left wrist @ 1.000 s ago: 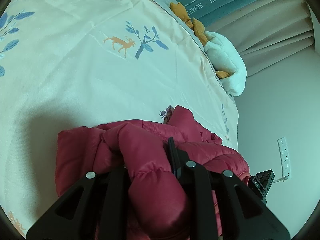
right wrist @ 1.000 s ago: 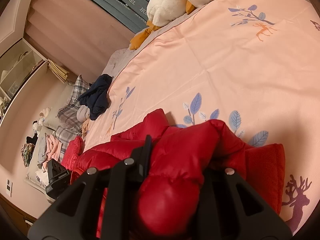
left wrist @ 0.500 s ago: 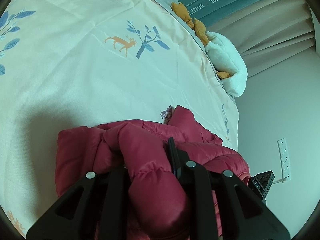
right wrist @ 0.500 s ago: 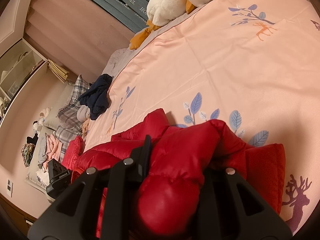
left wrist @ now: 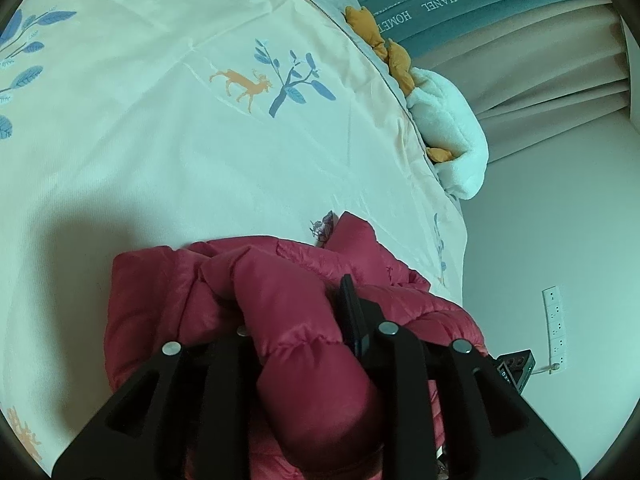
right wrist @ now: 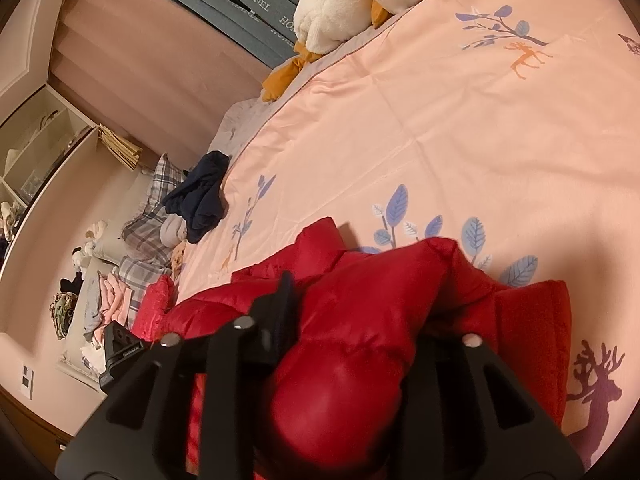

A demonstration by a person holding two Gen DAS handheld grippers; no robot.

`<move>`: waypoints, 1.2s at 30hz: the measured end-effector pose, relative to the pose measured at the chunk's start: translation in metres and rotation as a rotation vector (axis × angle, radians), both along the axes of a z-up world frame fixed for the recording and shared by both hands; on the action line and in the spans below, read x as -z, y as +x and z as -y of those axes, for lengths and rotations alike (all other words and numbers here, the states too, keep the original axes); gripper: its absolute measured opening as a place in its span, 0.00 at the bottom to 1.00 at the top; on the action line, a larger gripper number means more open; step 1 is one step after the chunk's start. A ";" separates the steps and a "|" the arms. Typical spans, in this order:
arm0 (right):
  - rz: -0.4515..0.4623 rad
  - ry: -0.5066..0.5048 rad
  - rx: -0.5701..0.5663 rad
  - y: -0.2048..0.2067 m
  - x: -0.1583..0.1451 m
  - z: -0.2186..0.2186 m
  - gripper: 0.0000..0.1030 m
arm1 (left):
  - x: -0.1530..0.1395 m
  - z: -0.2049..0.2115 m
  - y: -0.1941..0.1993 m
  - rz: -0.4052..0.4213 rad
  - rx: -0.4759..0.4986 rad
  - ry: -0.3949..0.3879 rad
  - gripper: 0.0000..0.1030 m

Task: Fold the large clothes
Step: 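Open both tools to release the folded hem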

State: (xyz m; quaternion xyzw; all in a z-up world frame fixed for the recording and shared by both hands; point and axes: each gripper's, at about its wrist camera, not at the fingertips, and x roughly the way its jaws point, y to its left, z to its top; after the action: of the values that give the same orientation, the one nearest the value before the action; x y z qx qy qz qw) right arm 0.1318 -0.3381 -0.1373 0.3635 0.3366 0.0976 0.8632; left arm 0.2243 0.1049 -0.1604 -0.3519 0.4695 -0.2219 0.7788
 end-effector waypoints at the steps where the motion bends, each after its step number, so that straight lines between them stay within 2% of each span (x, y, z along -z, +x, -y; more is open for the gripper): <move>1: 0.004 0.000 0.004 -0.001 -0.002 0.000 0.44 | -0.001 0.000 -0.001 -0.001 -0.002 -0.002 0.28; 2: 0.006 -0.001 0.007 -0.001 -0.003 0.000 0.48 | -0.002 -0.001 -0.001 -0.001 -0.006 -0.002 0.29; 5: 0.008 0.003 0.016 -0.003 -0.006 -0.001 0.53 | -0.005 -0.002 -0.001 -0.006 -0.013 -0.021 0.33; 10: 0.009 0.008 0.020 -0.004 -0.009 0.000 0.57 | -0.010 -0.007 -0.002 -0.003 -0.032 -0.081 0.56; 17: 0.031 0.036 0.045 -0.009 -0.018 0.006 0.74 | -0.019 -0.010 0.000 0.008 -0.047 -0.088 0.59; 18: 0.035 0.037 0.048 -0.009 -0.021 0.007 0.75 | -0.020 -0.011 0.000 0.009 -0.051 -0.098 0.62; 19: 0.039 0.038 0.052 -0.008 -0.023 0.008 0.76 | -0.022 -0.011 0.001 0.012 -0.057 -0.108 0.69; 23: 0.052 0.053 0.059 -0.003 -0.032 0.013 0.78 | -0.031 -0.012 0.005 0.035 -0.079 -0.128 0.80; 29: 0.049 0.074 0.085 0.007 -0.032 0.017 0.79 | -0.038 -0.013 0.014 0.044 -0.097 -0.120 0.82; 33: 0.054 0.105 0.122 0.011 -0.031 0.026 0.80 | -0.042 -0.020 0.019 0.061 -0.127 -0.083 0.82; 36: 0.058 0.081 0.157 0.012 -0.033 0.032 0.80 | -0.043 -0.031 0.020 0.067 -0.160 -0.062 0.82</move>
State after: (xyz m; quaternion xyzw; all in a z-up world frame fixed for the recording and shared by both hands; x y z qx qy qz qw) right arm 0.1436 -0.3705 -0.1044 0.4204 0.2779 0.0536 0.8621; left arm 0.2448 0.1355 -0.1176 -0.4045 0.4068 -0.1850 0.7979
